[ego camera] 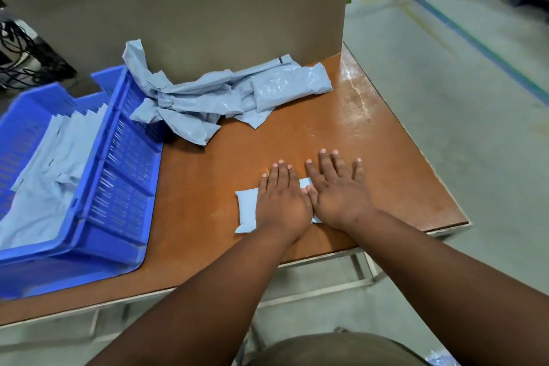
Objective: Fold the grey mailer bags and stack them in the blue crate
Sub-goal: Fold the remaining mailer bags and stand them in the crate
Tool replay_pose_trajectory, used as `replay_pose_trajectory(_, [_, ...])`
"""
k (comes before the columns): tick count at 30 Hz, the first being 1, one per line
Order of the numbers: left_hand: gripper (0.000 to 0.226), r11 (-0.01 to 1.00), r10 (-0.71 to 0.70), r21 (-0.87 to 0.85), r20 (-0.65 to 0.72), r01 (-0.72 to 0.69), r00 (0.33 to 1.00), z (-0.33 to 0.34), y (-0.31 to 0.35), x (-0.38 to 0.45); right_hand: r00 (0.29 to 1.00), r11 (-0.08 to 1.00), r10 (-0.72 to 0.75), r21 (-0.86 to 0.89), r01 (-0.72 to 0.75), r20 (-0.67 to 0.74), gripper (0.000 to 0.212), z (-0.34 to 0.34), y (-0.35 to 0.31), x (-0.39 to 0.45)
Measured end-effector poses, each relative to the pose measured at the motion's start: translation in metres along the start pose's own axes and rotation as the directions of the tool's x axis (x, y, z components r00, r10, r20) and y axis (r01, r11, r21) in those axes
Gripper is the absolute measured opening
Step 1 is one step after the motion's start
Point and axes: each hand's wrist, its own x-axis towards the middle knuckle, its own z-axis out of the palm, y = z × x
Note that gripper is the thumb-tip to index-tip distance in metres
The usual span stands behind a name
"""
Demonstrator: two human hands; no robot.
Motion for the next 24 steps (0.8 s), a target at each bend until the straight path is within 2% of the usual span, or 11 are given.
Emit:
replay_pose_trajectory(6, [0.093,0.998,0.065,-0.006,0.020,-0.065,0.998,-0.020,-0.005,-0.003,1.000,0.999,0.011,0.034,-0.011,0.009,0.069,-0.012,-0.002,-0.004])
replay_pose_trajectory(8, [0.087,0.998,0.065,0.012,-0.039,-0.064,0.997,-0.028,-0.012,-0.006,0.996,0.999,-0.005,0.042,0.009,-0.084,0.071,-0.018,-0.004,-0.005])
replay_pose_trajectory(11, [0.080,1.000,0.027,0.013,-0.091,-0.026,0.996,-0.032,-0.026,-0.009,0.974,0.993,-0.112,0.026,0.119,-0.196,0.074,-0.029,-0.019,-0.003])
replay_pose_trajectory(17, [0.079,0.999,-0.021,-0.038,-0.024,0.020,0.999,-0.020,-0.044,-0.021,0.958,0.960,-0.256,0.082,0.268,-0.127,0.077,-0.006,-0.050,0.008])
replay_pose_trajectory(21, [0.073,0.996,-0.046,-0.084,-0.078,0.040,0.996,-0.006,-0.054,-0.033,0.952,0.954,-0.283,0.066,0.291,-0.116,0.065,0.007,-0.044,0.007])
replay_pose_trajectory(24, [0.072,0.995,-0.031,-0.096,-0.067,0.024,0.997,-0.005,-0.058,-0.034,0.960,0.959,-0.264,0.081,0.272,-0.097,0.067,0.008,-0.046,0.007])
